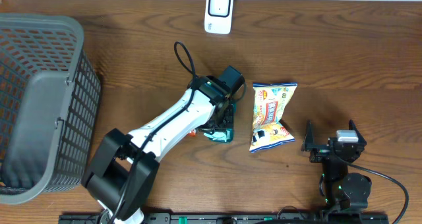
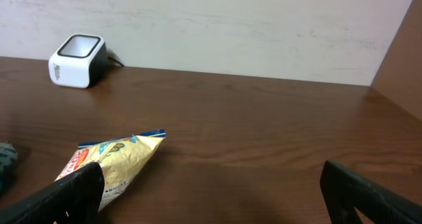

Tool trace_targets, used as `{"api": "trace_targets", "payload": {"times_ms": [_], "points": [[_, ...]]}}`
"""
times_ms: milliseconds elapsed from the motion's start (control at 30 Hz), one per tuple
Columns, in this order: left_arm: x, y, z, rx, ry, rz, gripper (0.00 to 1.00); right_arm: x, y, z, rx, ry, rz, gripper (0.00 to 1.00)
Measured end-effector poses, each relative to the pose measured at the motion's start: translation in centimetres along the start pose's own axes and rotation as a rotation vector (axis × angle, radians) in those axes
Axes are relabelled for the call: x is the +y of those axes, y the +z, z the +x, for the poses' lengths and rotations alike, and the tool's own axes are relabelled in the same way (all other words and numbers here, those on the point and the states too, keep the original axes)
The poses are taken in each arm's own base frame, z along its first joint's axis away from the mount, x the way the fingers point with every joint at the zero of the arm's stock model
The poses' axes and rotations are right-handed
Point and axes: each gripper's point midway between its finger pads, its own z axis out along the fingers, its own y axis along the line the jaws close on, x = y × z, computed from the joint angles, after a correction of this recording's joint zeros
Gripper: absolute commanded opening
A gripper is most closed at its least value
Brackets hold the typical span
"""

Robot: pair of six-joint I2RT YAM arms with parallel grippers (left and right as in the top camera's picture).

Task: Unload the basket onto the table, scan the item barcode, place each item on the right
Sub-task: 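Carry the green packet out and lower it between bottle and yellow pack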

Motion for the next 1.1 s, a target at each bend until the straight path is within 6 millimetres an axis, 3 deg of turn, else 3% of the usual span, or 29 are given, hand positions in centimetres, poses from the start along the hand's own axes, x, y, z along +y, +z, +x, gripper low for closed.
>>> {"api": "trace_targets", "payload": {"times_ms": [200, 667, 700, 1100], "points": [[-1.3, 0.6, -0.4, -0.009, 0.009, 0.042, 0.08, 0.0, 0.0, 0.0, 0.000, 0.000, 0.000, 0.99], [-8.9, 0.5, 0.7, -0.112, 0.170, 0.194, 0.09, 0.0, 0.0, 0.0, 0.000, 0.000, 0.000, 0.99], [-8.9, 0.6, 0.6, -0.122, 0.168, 0.187, 0.14, 0.0, 0.0, 0.0, 0.000, 0.000, 0.000, 0.99], [-7.8, 3.4, 0.3, -0.128, 0.122, 0.085, 0.15, 0.0, 0.0, 0.0, 0.000, 0.000, 0.000, 0.99]]}}
